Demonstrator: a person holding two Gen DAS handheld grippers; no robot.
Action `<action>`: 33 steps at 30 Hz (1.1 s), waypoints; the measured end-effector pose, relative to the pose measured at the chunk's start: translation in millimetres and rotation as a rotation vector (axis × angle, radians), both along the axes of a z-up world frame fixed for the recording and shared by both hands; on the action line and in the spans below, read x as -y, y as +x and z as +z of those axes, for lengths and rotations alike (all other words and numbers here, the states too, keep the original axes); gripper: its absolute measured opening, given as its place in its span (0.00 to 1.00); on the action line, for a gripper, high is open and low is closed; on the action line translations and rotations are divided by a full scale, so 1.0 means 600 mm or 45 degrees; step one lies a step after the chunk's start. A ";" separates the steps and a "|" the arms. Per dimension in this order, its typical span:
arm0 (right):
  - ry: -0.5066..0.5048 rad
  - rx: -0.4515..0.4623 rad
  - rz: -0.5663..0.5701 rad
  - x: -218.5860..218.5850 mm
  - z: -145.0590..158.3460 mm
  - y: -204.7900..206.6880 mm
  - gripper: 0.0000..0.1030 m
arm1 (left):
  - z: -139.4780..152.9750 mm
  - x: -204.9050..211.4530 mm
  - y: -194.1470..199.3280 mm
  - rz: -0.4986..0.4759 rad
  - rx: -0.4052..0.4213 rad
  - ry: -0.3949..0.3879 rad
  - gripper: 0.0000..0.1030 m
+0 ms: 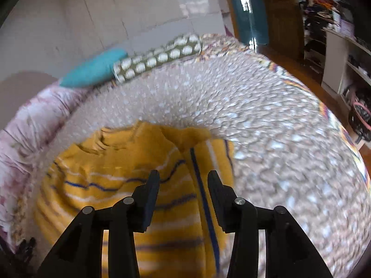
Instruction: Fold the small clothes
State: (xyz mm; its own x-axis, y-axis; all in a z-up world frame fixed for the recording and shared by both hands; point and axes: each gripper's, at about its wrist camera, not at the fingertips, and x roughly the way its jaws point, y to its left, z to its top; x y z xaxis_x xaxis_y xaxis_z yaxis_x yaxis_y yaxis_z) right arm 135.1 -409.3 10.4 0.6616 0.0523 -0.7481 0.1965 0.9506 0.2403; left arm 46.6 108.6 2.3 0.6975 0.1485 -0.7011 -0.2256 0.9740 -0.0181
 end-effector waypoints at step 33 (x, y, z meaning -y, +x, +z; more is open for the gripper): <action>0.510 0.082 -0.039 0.033 -0.058 -0.228 0.64 | 0.002 0.000 -0.002 0.010 0.004 0.034 0.97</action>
State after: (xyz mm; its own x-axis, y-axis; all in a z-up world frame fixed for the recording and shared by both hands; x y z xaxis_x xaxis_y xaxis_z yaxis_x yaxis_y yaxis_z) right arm -1.8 -429.3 -24.7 0.7121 0.3106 -0.6297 0.1959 0.7733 0.6030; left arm 45.5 108.5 3.7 0.6982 0.1725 -0.6948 -0.2331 0.9724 0.0072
